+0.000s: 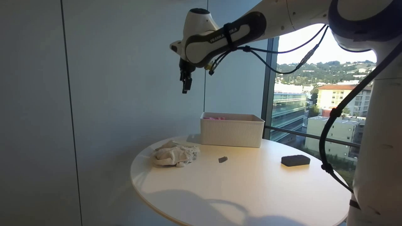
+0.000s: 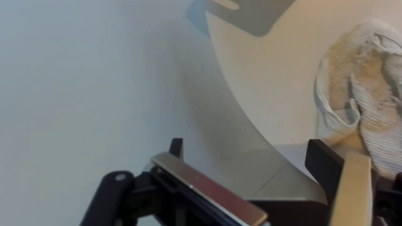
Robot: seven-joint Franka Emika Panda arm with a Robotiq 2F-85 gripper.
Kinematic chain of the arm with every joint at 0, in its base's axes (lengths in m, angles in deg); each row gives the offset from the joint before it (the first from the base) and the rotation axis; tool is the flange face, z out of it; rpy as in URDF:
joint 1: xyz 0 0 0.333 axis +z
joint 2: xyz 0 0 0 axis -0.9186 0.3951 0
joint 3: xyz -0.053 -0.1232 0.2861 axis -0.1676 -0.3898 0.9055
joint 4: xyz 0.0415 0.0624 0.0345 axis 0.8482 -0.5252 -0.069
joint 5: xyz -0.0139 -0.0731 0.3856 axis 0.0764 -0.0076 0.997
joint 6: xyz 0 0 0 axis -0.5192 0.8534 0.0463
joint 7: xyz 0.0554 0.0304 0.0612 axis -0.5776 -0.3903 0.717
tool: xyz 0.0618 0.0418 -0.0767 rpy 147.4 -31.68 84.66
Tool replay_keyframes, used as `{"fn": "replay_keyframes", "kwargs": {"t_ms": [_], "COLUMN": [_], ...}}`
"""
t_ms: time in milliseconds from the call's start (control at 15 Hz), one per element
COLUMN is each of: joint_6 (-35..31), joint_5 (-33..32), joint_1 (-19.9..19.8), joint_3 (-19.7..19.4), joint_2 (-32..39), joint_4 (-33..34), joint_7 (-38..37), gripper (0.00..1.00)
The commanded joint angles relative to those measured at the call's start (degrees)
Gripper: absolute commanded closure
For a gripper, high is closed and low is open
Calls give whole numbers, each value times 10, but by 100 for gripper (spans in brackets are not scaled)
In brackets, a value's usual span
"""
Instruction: Remove the white towel from the box, use it to wipe the table and then remove the rest of the towels from the box and put them on the table
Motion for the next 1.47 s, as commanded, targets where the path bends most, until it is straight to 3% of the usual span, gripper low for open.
{"fn": "replay_keyframes", "kwargs": {"t_ms": [0, 467, 933, 1400], "joint_6": [-9, 16, 74, 60], "joint_5": [-5, -20, -60, 69], "joint_1": [-36, -93, -91, -111], "joint_3": [-33, -101, -141, -122], "joint_2": [42, 122, 212, 285], "joint_4": [94, 198, 234, 254], "joint_7": [-35, -169, -397, -456], "gripper": [0, 0, 0, 0]}}
